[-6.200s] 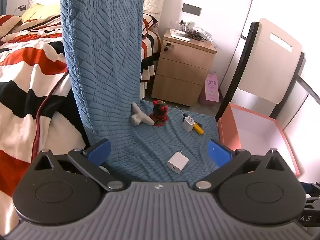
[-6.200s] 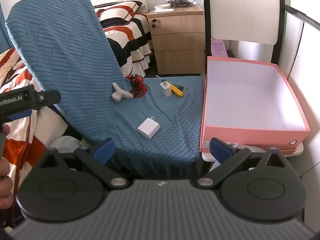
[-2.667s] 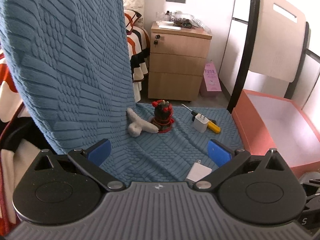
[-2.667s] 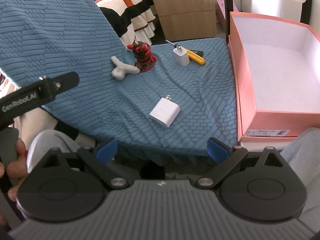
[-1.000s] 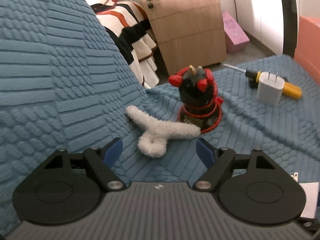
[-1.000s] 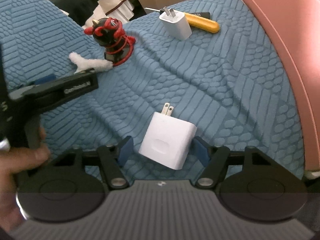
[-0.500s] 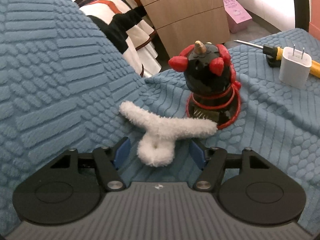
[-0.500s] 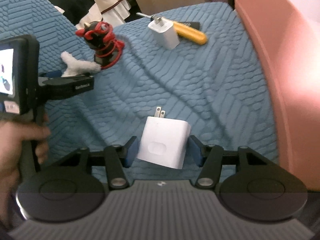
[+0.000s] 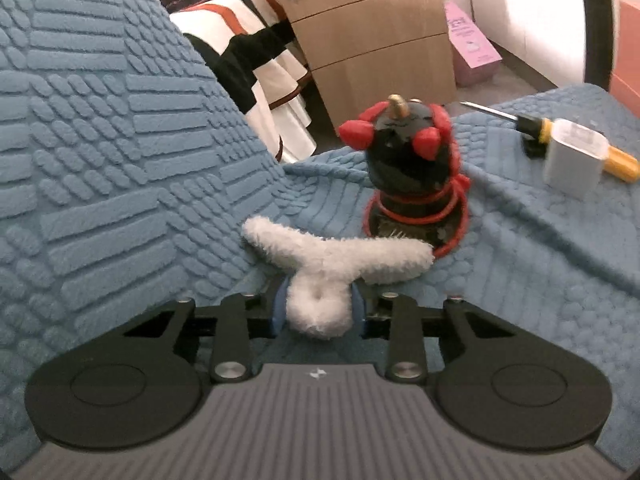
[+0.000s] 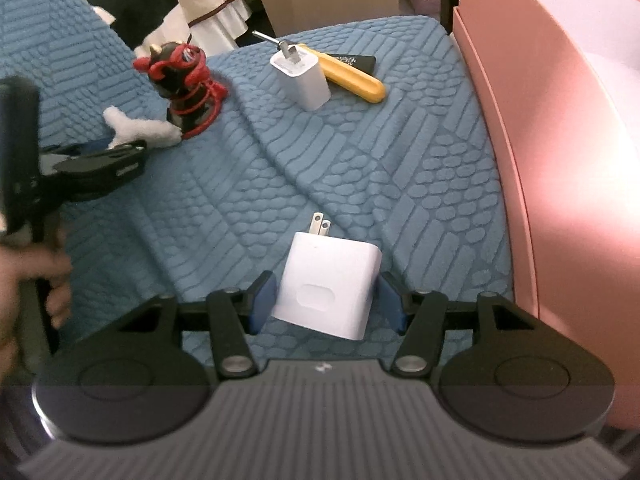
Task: Organize rigid objects
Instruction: 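Reach the left gripper to the white fluffy toy and close on it, then lift the fluffy toy with the left gripper and carry it over the pink box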
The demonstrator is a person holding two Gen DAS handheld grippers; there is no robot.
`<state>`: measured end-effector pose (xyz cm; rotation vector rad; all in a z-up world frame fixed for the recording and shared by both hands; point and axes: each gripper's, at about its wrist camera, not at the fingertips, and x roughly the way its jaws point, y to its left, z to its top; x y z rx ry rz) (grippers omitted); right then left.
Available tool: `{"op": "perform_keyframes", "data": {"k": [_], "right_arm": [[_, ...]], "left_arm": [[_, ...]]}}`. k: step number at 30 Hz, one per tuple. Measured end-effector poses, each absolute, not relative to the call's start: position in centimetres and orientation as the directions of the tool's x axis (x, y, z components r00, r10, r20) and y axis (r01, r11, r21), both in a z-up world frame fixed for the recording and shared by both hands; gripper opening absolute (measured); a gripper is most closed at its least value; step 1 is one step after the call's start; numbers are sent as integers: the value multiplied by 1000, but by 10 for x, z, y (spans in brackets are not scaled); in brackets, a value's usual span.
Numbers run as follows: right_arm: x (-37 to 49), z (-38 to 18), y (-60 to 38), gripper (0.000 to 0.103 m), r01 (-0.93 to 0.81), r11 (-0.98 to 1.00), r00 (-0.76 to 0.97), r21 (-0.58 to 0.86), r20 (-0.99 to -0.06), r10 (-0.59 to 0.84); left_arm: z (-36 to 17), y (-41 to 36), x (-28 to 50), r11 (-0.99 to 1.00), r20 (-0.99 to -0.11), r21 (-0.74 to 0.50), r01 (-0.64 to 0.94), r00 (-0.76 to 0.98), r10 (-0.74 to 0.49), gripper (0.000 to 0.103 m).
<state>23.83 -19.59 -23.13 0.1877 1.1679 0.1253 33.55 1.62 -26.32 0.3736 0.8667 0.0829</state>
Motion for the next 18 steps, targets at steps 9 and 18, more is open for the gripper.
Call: {"op": "perform_keyframes", "data": {"k": [9,18], "right_arm": [[237,-231,-190,58,-30,990,403,140,-904,140],[216,-225,-199,57,-59,990,404,131,-903,144]], "left_arm": [[-247,5,291,968,-758,240,72,637,141,37],[-240,1,247,997,-815,76,16,577,53,36]]}}
